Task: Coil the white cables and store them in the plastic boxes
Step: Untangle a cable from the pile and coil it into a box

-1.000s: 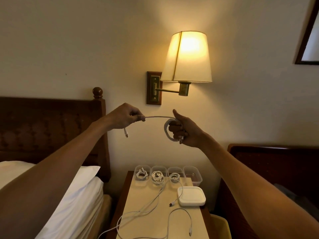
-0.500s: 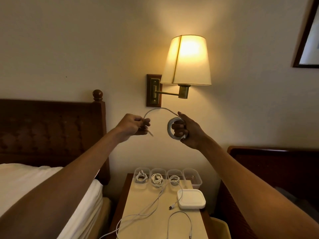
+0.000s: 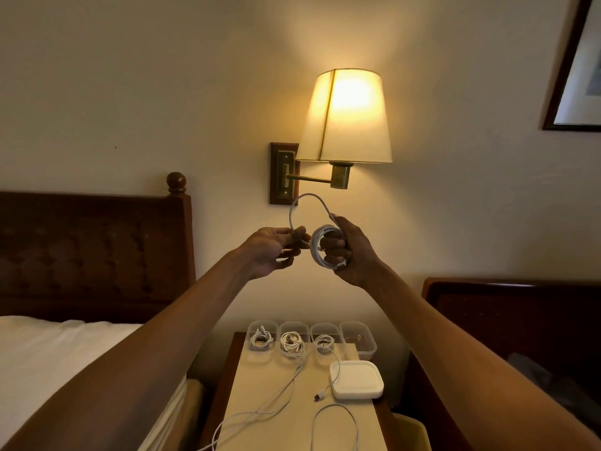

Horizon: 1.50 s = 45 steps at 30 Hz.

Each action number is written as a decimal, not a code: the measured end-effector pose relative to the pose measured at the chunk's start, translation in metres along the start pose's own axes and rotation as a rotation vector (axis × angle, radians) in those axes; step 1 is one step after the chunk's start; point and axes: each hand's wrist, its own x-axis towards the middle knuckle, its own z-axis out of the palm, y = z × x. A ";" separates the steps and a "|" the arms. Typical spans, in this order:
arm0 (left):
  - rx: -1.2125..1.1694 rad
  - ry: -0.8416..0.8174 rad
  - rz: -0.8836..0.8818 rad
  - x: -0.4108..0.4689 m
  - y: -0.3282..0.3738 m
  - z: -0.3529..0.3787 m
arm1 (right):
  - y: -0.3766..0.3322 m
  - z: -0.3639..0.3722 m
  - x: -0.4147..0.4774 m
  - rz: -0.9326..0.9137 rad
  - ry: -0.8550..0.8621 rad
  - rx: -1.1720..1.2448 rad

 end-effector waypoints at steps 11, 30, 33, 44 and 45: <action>-0.096 0.078 -0.054 0.001 -0.002 0.016 | 0.001 0.002 -0.004 0.033 -0.058 -0.110; 0.371 0.055 -0.035 -0.013 0.011 0.024 | 0.010 0.013 0.003 -0.244 0.296 -0.418; 0.333 0.129 -0.012 -0.014 0.014 0.022 | 0.012 0.018 0.005 -0.273 0.301 -0.469; 0.215 0.083 0.004 -0.026 0.033 0.019 | 0.022 0.022 0.012 -0.440 0.331 -0.768; 0.209 0.074 0.016 -0.026 0.033 0.019 | 0.024 0.023 0.013 -0.440 0.317 -0.761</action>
